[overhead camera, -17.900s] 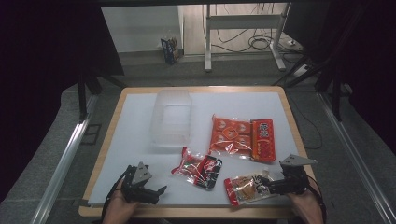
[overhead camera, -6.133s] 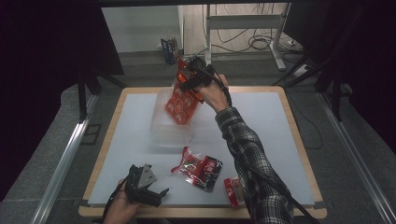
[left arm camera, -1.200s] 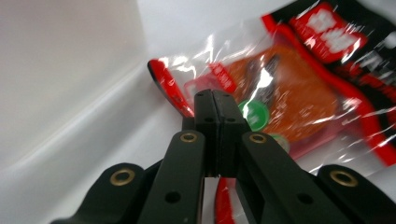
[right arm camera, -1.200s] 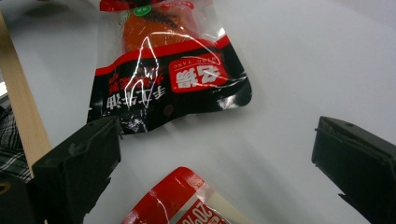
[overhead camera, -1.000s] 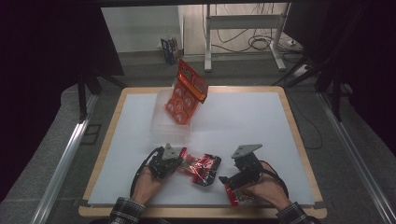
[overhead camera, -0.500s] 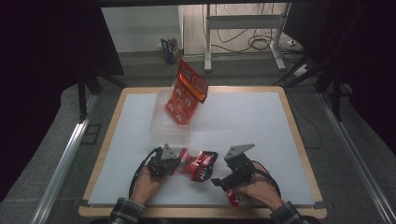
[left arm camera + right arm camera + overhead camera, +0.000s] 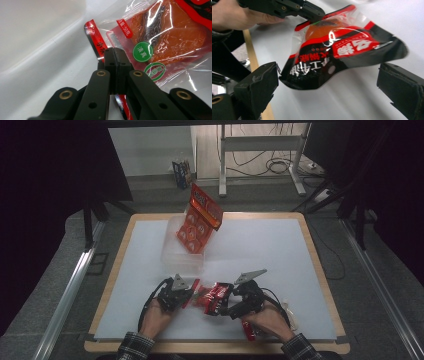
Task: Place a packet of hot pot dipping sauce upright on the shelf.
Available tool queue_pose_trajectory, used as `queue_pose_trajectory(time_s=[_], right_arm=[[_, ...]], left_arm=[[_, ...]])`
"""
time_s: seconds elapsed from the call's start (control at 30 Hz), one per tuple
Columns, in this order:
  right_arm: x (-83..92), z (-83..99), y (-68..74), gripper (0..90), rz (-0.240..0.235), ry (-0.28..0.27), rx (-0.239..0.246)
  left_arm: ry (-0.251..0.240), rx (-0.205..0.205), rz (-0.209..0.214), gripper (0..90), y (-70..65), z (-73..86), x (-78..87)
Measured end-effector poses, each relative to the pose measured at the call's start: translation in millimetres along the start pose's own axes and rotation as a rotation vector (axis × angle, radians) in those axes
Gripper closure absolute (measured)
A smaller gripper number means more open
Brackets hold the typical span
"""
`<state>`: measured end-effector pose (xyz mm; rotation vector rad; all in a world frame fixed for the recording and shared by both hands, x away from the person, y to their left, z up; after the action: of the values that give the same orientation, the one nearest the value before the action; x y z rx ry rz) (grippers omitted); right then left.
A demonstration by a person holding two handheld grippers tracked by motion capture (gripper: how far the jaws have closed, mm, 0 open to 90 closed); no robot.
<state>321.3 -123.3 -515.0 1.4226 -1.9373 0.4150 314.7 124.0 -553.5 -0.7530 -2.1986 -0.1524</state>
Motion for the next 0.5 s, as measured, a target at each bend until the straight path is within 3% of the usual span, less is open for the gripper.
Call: queue_pose_trajectory(time_s=[0.23,0.5], right_arm=[[-0.3,-9.1,4.7,4.5,-0.018,-0.029,0.004],[-18.8,-16.1,5.4,11.1,0.030,0.022,0.025]], left_arm=[[-0.001,0.003,0.000,90.0,-0.4,0.1,-0.1],[0.000,0.004,-0.003,90.0,-0.6,0.1,0.0]])
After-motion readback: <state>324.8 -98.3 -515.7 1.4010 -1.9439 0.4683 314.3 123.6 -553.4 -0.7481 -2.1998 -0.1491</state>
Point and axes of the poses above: each handheld gripper's, and its own axes: x roughly backward along the jaws, z roughly out of its underside, y roughly to its left, the point moved 2 cm from there along -x, roughly forward along the jaws, and after that the axes turned 13 degrees about x, right-handed, at the moved point
